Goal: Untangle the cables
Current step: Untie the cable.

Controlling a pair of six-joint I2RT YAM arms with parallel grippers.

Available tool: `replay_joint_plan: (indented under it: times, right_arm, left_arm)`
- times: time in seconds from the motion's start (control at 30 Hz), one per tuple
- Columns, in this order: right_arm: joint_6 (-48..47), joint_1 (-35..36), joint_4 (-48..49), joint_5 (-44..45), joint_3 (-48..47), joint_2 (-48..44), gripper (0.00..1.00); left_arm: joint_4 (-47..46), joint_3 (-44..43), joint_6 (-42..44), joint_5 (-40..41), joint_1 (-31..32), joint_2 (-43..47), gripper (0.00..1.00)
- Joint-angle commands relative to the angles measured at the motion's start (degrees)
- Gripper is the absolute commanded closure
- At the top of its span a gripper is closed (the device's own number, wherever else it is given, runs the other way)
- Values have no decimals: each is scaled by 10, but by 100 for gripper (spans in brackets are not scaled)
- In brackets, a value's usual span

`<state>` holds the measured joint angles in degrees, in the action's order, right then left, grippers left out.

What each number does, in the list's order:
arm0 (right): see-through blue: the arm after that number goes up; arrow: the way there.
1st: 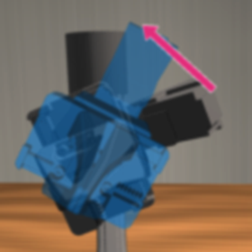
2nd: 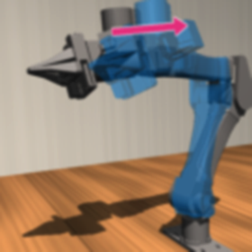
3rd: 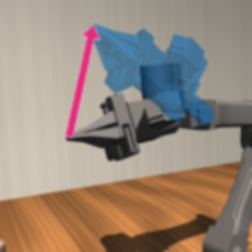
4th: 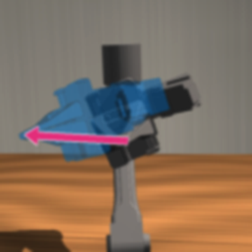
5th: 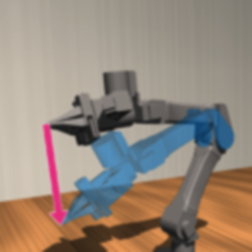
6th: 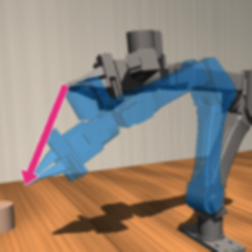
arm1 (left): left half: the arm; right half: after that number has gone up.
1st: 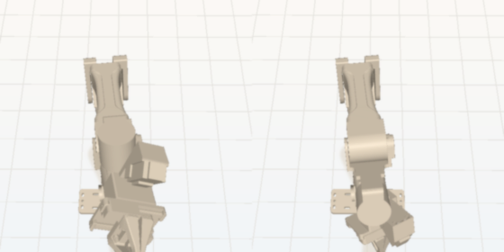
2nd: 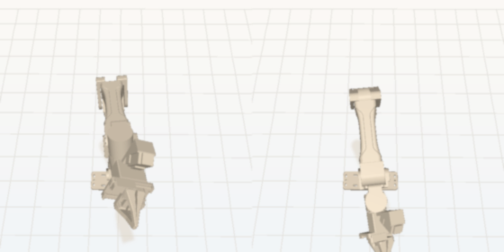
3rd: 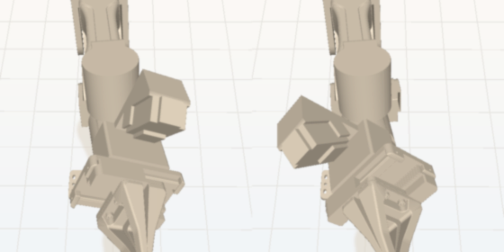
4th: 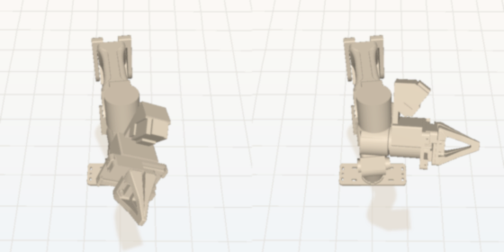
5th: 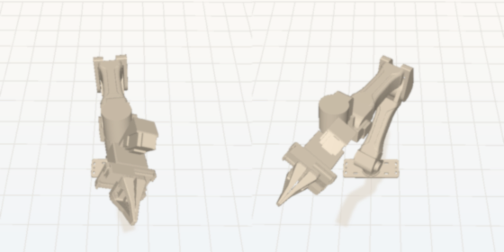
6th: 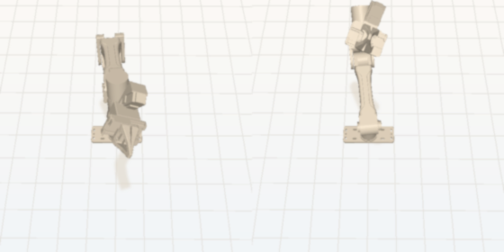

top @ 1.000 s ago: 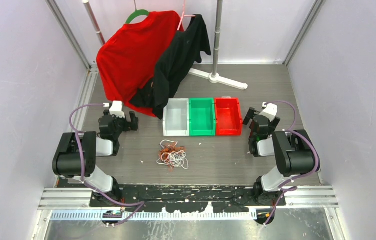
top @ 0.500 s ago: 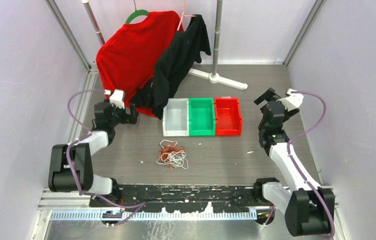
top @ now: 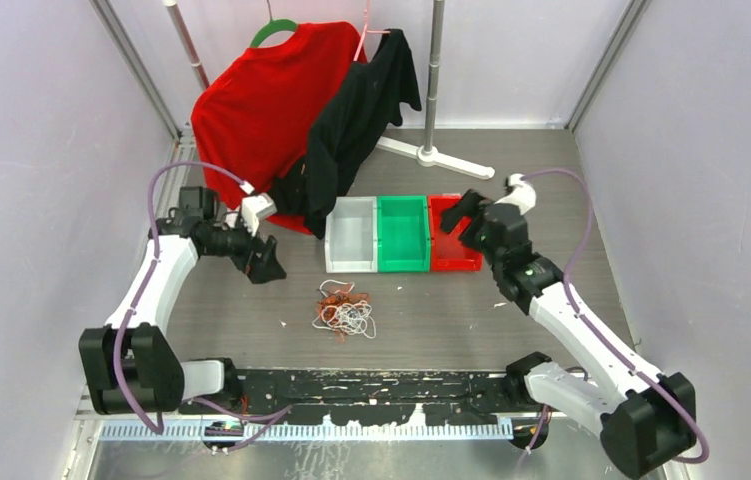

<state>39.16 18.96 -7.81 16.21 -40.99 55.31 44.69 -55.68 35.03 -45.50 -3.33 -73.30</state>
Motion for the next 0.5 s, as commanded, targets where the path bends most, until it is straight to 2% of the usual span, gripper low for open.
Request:
replay_joint_plan:
  times: [0.0, 0.2, 0.37, 0.47]
  right_arm:
    - [-6, 92, -52, -30, -13, -7, 11]
    - [-2, 160, -90, -56, -8, -18, 17]
    - [7, 219, -109, -52, -20, -13, 19]
    - [10, 254, -126, -35, -33, 4, 19]
  left_arm:
    - [113, 18, 42, -55, 45, 46, 3]
    - [51, 59, 5, -35, 117, 66, 4]
    - [6, 53, 7, 9, 171, 26, 7]
    - [-20, 44, 17, 24, 183, -9, 10]
